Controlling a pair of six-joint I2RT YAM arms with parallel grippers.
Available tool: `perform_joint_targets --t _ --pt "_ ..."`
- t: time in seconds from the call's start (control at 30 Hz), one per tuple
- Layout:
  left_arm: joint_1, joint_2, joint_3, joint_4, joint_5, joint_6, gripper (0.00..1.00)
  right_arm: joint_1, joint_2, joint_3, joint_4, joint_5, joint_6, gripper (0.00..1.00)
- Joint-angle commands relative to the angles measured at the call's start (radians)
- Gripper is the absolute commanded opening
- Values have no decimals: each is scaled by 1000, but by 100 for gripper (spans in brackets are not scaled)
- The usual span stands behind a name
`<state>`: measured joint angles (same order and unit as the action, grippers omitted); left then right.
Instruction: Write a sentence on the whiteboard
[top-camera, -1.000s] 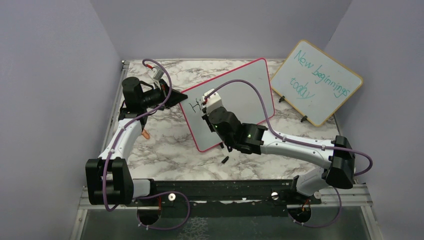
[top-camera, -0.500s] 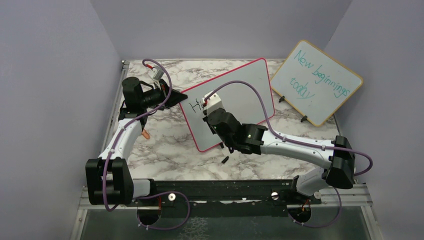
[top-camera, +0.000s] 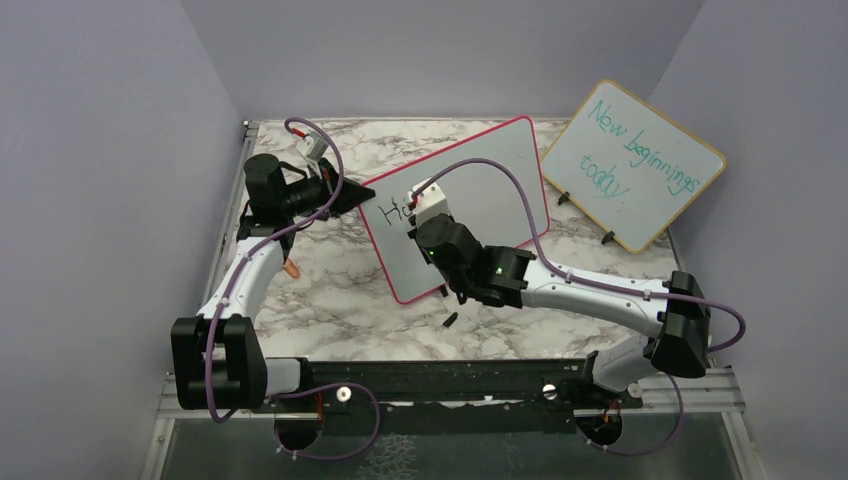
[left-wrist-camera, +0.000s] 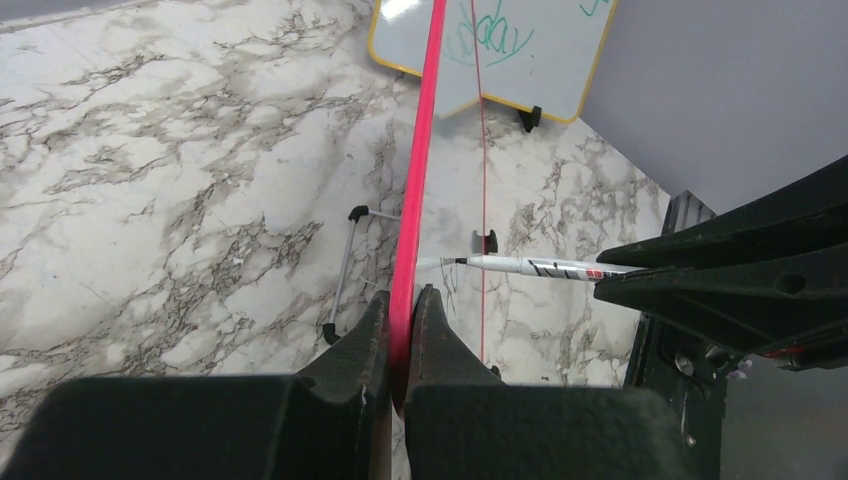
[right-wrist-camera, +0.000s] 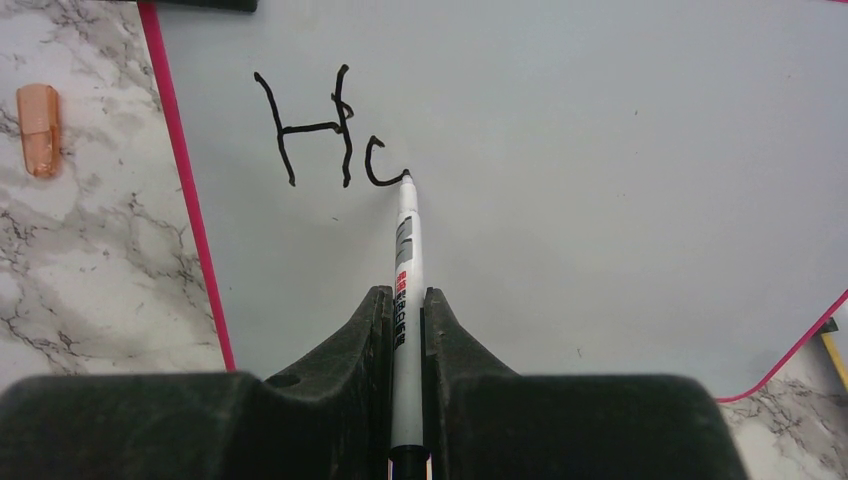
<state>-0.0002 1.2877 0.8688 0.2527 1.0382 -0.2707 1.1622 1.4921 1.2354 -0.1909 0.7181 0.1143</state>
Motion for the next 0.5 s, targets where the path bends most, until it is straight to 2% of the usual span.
perform_joint_targets --t 0.0,0.47 --pt "-27 29 -35 -102 -27 149 0 -16 20 17 61 27 -9 1" --pt "-27 29 -34 -104 -28 151 0 -18 30 36 95 -54 -28 1"
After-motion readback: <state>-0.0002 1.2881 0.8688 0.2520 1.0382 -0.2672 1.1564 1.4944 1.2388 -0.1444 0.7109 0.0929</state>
